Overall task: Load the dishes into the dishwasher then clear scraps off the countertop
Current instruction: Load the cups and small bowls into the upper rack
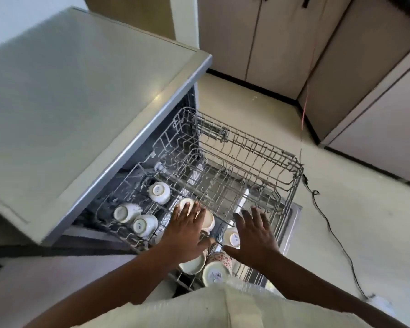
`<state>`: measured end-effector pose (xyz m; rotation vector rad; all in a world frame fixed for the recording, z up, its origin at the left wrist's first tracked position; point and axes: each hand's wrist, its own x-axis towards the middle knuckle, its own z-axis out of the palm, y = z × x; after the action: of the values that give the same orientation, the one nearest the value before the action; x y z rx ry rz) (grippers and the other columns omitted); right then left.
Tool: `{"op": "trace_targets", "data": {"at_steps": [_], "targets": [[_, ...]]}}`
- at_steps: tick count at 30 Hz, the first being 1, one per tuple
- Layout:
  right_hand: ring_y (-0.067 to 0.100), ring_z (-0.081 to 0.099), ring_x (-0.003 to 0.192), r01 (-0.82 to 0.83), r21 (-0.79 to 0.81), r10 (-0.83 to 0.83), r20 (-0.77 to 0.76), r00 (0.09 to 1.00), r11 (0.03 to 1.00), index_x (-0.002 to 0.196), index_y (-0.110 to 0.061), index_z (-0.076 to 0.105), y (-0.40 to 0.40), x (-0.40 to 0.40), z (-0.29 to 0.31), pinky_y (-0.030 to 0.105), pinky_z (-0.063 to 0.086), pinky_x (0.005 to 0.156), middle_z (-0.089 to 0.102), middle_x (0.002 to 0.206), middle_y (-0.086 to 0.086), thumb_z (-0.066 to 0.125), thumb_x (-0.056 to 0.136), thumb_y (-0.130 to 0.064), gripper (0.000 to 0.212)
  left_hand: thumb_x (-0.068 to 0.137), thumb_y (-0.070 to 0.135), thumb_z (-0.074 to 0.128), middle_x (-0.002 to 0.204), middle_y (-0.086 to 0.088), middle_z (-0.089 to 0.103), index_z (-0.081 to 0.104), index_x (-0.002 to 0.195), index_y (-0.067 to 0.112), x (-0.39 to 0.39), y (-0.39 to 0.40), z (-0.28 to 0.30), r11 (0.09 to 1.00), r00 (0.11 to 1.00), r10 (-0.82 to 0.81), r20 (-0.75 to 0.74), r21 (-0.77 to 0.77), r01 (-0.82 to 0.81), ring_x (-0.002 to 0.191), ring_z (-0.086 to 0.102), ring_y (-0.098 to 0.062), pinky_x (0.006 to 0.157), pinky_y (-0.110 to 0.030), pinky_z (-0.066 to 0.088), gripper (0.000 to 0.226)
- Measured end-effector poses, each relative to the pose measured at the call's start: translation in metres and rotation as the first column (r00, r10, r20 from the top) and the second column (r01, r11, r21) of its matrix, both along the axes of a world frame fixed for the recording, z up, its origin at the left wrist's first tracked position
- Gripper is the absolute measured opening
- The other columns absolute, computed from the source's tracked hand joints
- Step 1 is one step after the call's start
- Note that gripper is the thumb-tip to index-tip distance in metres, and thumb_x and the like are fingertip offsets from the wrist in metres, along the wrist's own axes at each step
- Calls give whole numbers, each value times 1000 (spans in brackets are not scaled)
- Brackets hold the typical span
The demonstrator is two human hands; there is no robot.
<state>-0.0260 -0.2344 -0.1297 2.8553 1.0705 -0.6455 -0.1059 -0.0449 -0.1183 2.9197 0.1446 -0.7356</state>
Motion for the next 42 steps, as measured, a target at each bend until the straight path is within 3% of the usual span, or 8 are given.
{"op": "trace_targets", "data": {"at_steps": [3, 6, 9, 16, 24, 30, 38, 42], "targets": [[34, -13, 147, -102, 10, 102, 50, 994, 995, 154, -19, 2, 14, -3, 26, 47, -14, 113, 1, 162, 9, 31, 79, -81, 101, 72, 76, -5, 161, -11, -2, 4, 154, 15, -25, -4, 19, 990, 990, 141, 27, 17, -141, 148, -1, -31, 119, -49, -3, 103], [35, -7, 148, -197, 56, 191, 101, 976, 979, 154, -17, 8, 31, -7, 49, 45, -19, 110, 7, 162, 11, 16, 68, -82, 109, 86, 75, 2, 147, -16, 43, 46, 141, 10, -49, -3, 32, 966, 964, 256, 72, 15, -257, 133, 44, -36, 107, -55, 35, 95], [40, 36, 137, -296, 51, 286, 142, 948, 954, 139, -12, 49, 54, -16, 71, 47, 4, 109, 48, 143, 16, 34, 67, -83, 102, 89, 71, 8, 130, -11, 61, 60, 127, 12, -76, 4, 54, 943, 937, 330, 118, -2, -332, 118, 59, -33, 93, -54, 46, 87], [38, 55, 122, -435, 180, 402, 194, 895, 882, 130, -14, 49, 119, -58, 102, 51, 21, 103, 62, 129, 13, 38, 67, -83, 94, 78, 81, 6, 162, 1, 0, 9, 154, 25, -143, 27, 114, 853, 781, 504, 369, -66, -518, 149, -4, -21, 117, -41, -9, 95], [39, 52, 125, -584, 199, 530, 267, 805, 787, 132, -14, 49, 192, -142, 138, 46, 10, 109, 58, 133, 14, 17, 80, -85, 94, 77, 78, -3, 157, 5, -11, 2, 154, 25, -248, 60, 147, 743, 642, 624, 446, -82, -664, 146, -11, -15, 117, -38, -9, 93], [35, 48, 130, -650, 167, 600, 270, 753, 741, 131, -16, 59, 250, -239, 152, 45, 13, 108, 57, 136, 9, 17, 81, -83, 93, 94, 69, 19, 141, -8, 52, 40, 141, 16, -347, 110, 149, 664, 588, 683, 433, -32, -747, 128, 52, -29, 100, -50, 42, 74], [32, 47, 132, -720, 148, 654, 326, 683, 677, 133, -19, 53, 324, -337, 163, 44, 9, 110, 55, 138, 7, 37, 73, -85, 90, 71, 83, -12, 162, -4, -1, -2, 154, 22, -460, 184, 166, 585, 472, 691, 547, -40, -810, 149, -6, -26, 118, -45, -9, 103], [32, 48, 130, -728, 152, 658, 333, 675, 669, 133, -19, 51, 347, -359, 168, 42, 7, 110, 56, 137, 8, 42, 67, -83, 93, 65, 81, -15, 162, -4, -10, -8, 153, 24, -484, 203, 167, 553, 451, 713, 537, -34, -832, 147, -16, -24, 116, -44, -13, 105]]}}
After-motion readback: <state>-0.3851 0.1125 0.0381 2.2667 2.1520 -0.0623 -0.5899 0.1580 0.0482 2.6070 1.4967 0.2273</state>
